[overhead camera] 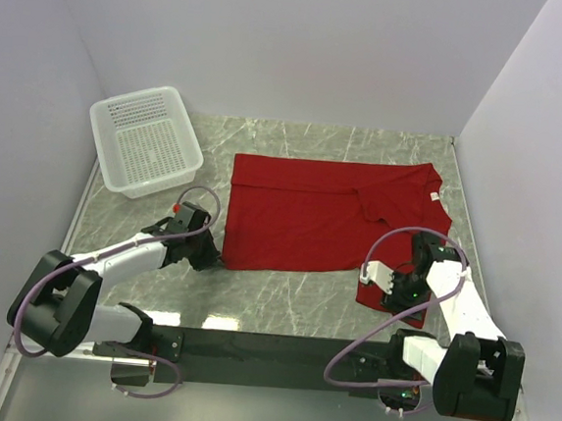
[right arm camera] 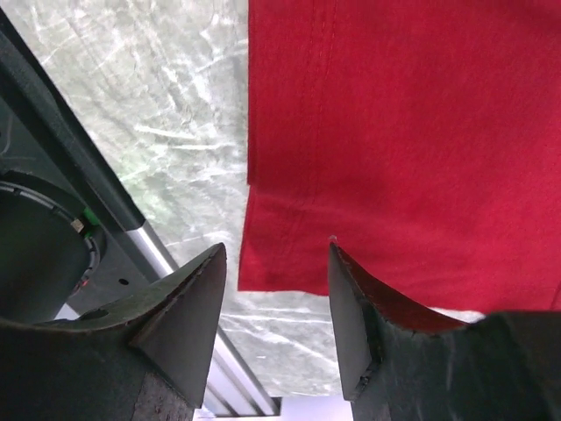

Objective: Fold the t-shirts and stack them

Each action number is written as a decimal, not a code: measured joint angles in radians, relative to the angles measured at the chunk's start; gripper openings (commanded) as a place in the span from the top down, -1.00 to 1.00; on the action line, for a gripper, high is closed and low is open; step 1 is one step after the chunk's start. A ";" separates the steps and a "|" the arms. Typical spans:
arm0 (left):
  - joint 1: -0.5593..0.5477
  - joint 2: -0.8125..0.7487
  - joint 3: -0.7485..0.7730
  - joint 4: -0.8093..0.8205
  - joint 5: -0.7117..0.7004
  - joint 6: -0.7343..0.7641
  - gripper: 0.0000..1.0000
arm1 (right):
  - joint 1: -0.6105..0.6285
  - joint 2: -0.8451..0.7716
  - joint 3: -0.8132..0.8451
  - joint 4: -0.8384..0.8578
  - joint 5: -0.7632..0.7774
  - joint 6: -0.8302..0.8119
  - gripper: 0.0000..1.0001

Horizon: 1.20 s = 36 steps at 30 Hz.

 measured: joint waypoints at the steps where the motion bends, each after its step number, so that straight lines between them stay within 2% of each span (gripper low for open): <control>1: 0.000 -0.002 0.000 0.000 0.000 0.004 0.99 | 0.011 0.002 -0.001 0.005 0.000 0.004 -0.13; 17: 0.000 -0.073 -0.045 0.022 0.004 0.012 0.99 | 0.211 0.082 -0.051 0.143 0.042 0.208 0.01; 22: 0.000 -0.072 -0.045 0.029 0.008 0.013 0.99 | 0.222 0.105 -0.054 0.183 0.064 0.258 0.23; 23: 0.000 -0.072 -0.045 0.032 0.010 0.013 0.99 | 0.223 0.106 -0.055 0.190 0.066 0.267 0.38; 25: 0.000 -0.072 -0.045 0.038 0.014 0.013 0.99 | 0.223 0.106 -0.056 0.200 0.072 0.285 0.53; 28: 0.000 -0.072 -0.045 0.044 0.018 0.013 0.99 | 0.223 0.106 -0.049 0.198 0.072 0.303 0.63; 31: 0.000 -0.072 -0.048 0.047 0.021 0.013 0.99 | 0.223 0.117 0.011 0.145 0.058 0.304 0.69; 32: 0.000 -0.071 -0.048 0.048 0.022 0.013 0.99 | 0.223 0.129 0.055 0.113 0.049 0.300 0.74; 36: 0.000 -0.062 -0.049 0.056 0.022 0.013 0.99 | 0.224 0.195 0.231 0.049 -0.007 0.298 0.77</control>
